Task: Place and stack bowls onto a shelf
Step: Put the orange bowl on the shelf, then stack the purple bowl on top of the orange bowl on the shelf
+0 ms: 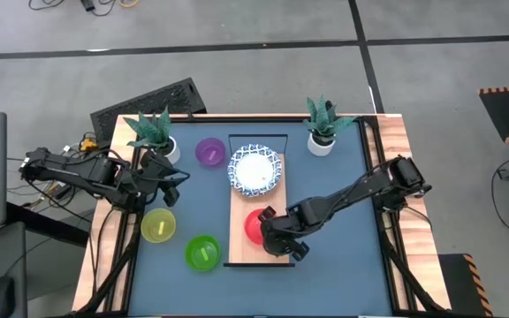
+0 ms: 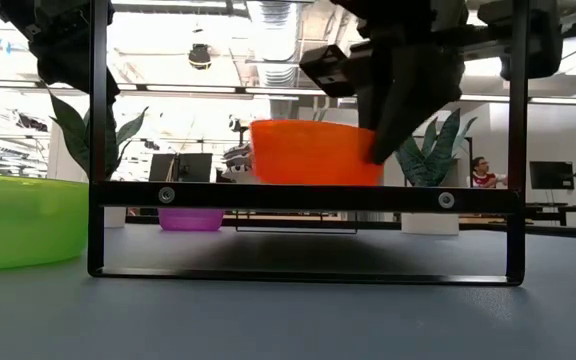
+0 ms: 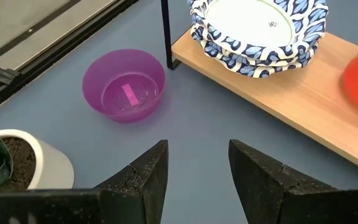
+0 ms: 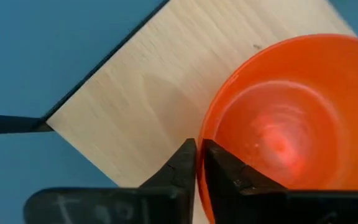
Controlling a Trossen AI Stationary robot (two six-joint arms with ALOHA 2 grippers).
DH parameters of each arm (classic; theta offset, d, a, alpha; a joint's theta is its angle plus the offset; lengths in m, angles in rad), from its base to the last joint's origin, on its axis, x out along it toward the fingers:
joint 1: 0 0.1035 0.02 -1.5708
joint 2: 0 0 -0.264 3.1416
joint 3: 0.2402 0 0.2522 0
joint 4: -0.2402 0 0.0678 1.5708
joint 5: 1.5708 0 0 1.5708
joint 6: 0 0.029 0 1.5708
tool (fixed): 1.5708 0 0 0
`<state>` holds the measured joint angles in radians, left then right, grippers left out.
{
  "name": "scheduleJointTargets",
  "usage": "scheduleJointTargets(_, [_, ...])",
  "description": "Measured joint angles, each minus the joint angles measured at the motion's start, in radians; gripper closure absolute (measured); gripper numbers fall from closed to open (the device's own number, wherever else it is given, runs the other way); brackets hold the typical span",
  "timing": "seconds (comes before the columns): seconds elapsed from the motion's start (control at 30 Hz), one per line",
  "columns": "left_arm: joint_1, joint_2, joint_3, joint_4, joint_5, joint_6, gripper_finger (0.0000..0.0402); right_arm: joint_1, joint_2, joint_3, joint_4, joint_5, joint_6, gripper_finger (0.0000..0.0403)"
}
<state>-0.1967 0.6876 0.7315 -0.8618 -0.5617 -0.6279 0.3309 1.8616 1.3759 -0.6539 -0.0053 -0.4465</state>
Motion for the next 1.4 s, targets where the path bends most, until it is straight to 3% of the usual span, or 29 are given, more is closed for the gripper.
scheduleJointTargets(0.17, [0.000,0.002,0.000,0.029,0.001,0.034,0.0244,0.000,0.000,-0.001,0.001,0.000,0.004,0.0309])
scheduleJointTargets(0.33, [0.001,0.044,0.000,0.087,0.026,0.140,0.0213,0.000,0.000,-0.001,0.002,0.000,0.043,0.0269])
scheduleJointTargets(0.53, [0.043,0.175,0.000,0.155,0.058,0.245,0.0168,-0.004,-0.010,-0.001,0.004,0.001,0.113,0.0217])
scheduleJointTargets(0.7, [0.118,0.301,0.000,0.183,0.073,0.414,0.0162,-0.006,-0.010,-0.001,-0.003,-0.009,0.187,0.0201])
scheduleJointTargets(0.9, [0.297,0.394,0.000,0.297,0.338,0.641,0.0166,0.008,-0.010,0.006,-0.016,-0.021,0.216,0.0203])
scheduleJointTargets(1.1, [0.486,0.445,0.000,0.369,0.408,0.894,0.0166,0.017,-0.010,0.011,-0.023,-0.022,0.250,0.0204])
scheduleJointTargets(1.2, [0.580,0.492,0.000,0.373,0.498,0.953,0.0166,0.020,-0.010,0.012,-0.017,-0.022,0.281,0.0204])
scheduleJointTargets(1.4, [0.692,0.616,0.000,0.414,0.578,1.056,0.0166,0.024,-0.010,0.012,-0.013,-0.022,0.353,0.0204])
